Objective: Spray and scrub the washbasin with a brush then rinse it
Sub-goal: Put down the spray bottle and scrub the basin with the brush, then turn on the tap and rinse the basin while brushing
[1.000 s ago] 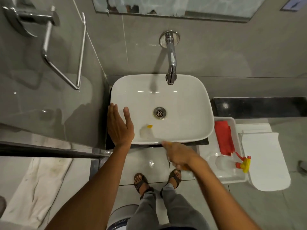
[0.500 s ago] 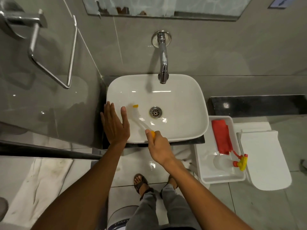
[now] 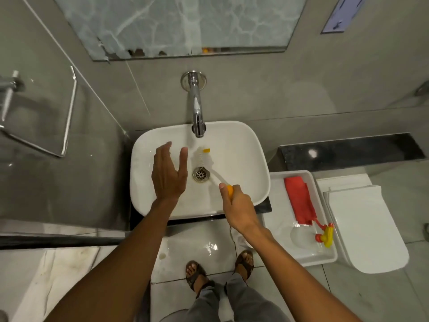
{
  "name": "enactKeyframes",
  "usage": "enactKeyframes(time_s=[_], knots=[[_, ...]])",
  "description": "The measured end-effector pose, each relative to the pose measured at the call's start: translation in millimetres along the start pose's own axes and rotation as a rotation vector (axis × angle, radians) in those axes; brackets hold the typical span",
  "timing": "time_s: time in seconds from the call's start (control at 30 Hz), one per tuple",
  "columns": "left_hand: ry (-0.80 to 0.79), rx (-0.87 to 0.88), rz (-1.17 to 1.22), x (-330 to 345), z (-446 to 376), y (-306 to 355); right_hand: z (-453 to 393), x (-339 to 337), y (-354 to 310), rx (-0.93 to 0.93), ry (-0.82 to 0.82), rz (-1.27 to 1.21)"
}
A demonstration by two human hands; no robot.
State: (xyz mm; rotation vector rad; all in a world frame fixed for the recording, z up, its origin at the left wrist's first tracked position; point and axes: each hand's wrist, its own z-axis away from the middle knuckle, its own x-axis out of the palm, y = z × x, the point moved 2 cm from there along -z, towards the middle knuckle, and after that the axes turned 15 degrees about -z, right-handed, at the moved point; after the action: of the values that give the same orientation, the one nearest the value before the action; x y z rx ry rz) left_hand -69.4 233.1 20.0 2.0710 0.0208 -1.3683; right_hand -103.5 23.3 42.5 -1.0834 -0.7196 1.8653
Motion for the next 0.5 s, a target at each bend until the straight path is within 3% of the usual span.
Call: enactKeyframes(time_s=[0.13, 0.3, 0.5], knots=[[0.100, 0.080, -0.112, -29.3, -55.2, 54.7, -1.1, -1.1, -14.6, -0.026, 0.028, 0.062], [-0.176, 0.080, -0.463, -43.2, -79.2, 95.6, 3.9, 3.3, -36.5, -0.070, 0.047, 0.073], [-0.268, -0.070, -0.385, -42.2, -81.9, 111.4, 6.8, 5.8, -54.4, -0.039, 0.058, 0.055]])
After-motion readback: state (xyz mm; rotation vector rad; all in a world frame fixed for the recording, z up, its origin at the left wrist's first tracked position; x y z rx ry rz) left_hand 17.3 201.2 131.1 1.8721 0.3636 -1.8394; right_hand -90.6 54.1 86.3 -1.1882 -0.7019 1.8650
